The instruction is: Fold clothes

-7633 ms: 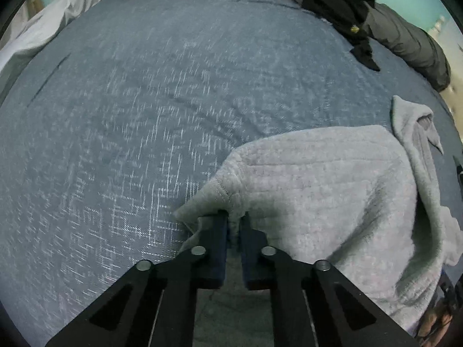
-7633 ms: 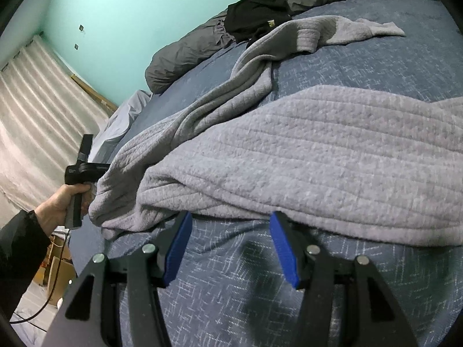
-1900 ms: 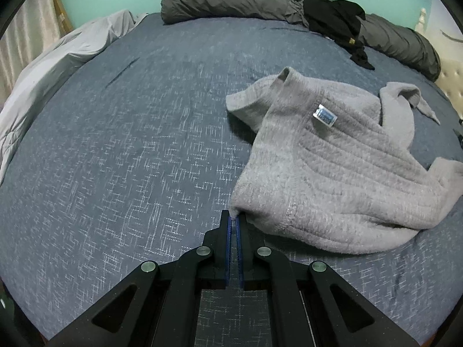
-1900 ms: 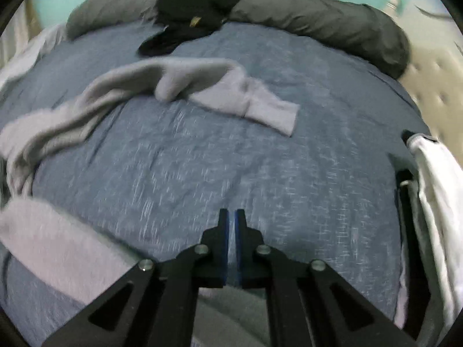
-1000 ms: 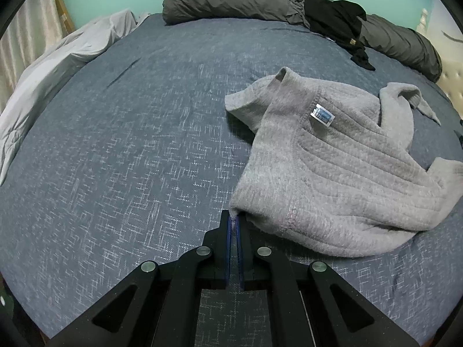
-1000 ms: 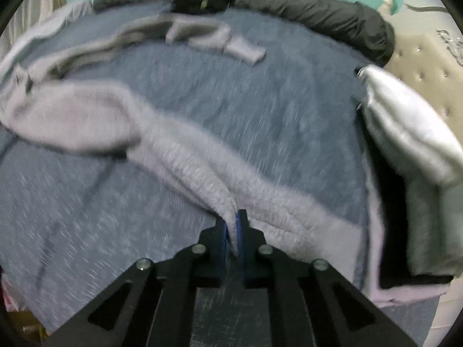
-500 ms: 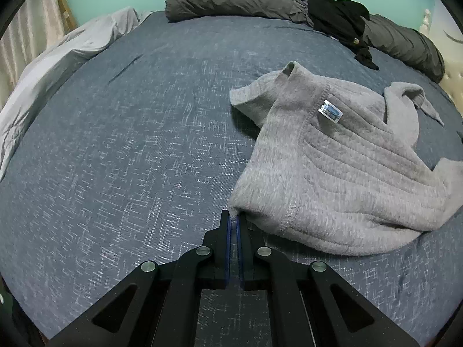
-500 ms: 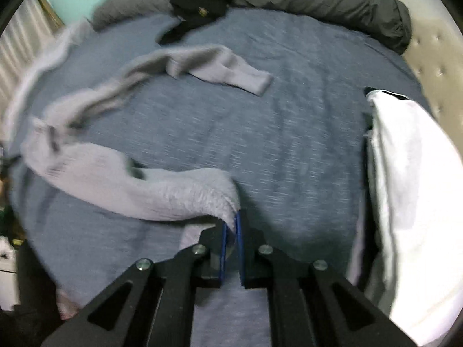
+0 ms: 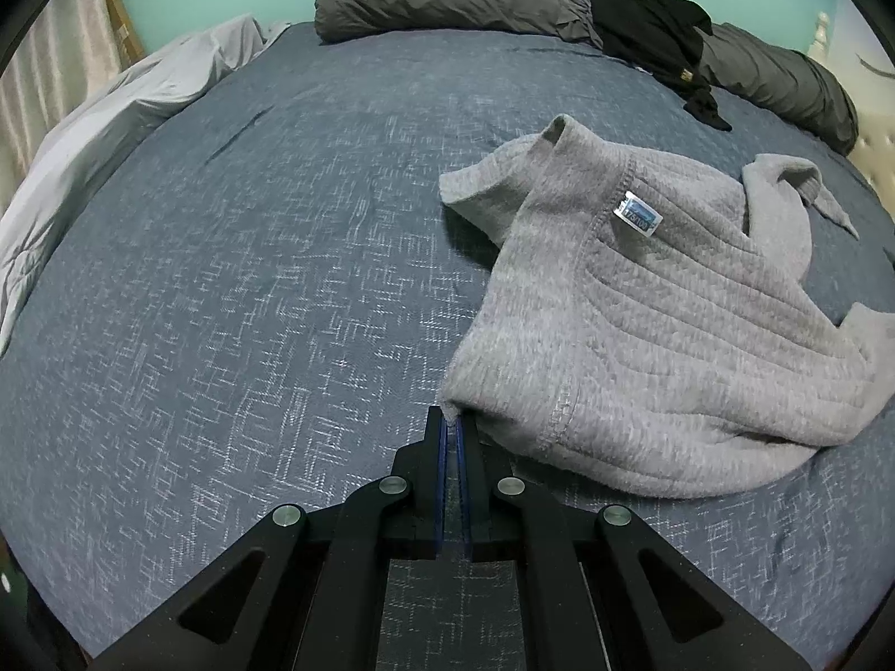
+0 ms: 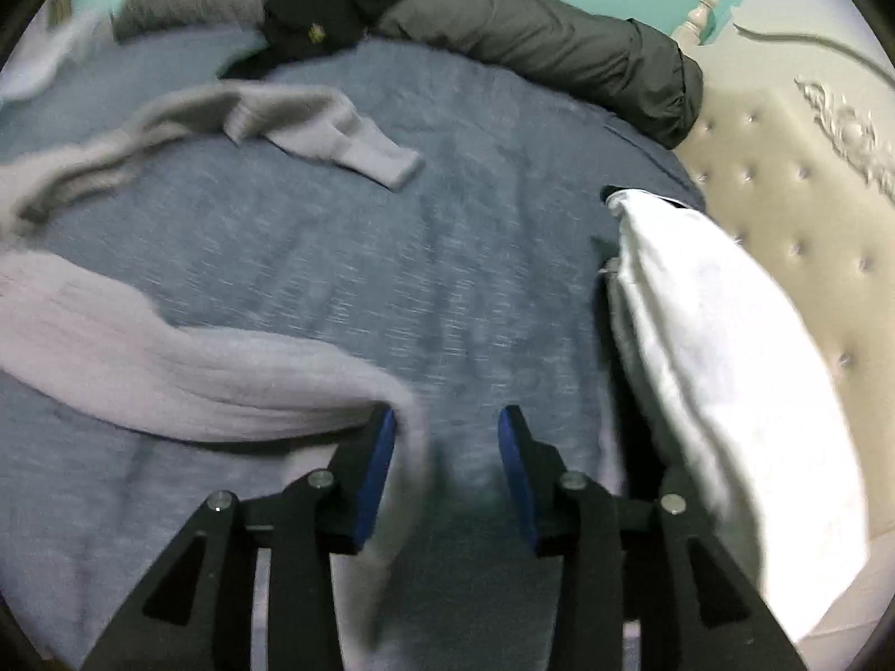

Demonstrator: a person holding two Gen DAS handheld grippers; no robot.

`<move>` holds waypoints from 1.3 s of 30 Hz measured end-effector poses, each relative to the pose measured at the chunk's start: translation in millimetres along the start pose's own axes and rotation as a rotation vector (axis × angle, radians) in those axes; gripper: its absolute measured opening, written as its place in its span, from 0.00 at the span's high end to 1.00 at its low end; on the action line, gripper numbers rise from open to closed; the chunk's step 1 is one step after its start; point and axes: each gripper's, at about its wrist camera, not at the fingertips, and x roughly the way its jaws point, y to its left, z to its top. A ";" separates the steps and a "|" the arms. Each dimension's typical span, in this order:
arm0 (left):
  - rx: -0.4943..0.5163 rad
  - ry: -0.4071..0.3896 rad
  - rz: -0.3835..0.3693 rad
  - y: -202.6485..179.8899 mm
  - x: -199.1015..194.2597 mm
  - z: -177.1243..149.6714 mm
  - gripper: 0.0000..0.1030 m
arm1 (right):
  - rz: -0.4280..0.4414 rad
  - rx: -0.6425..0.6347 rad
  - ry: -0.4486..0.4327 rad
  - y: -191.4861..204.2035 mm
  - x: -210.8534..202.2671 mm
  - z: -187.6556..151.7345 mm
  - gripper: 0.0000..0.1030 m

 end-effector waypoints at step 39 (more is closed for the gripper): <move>-0.055 -0.044 0.042 23.5 -34.9 12.8 1.00 | 0.125 0.104 0.207 -82.5 -29.4 -45.6 0.96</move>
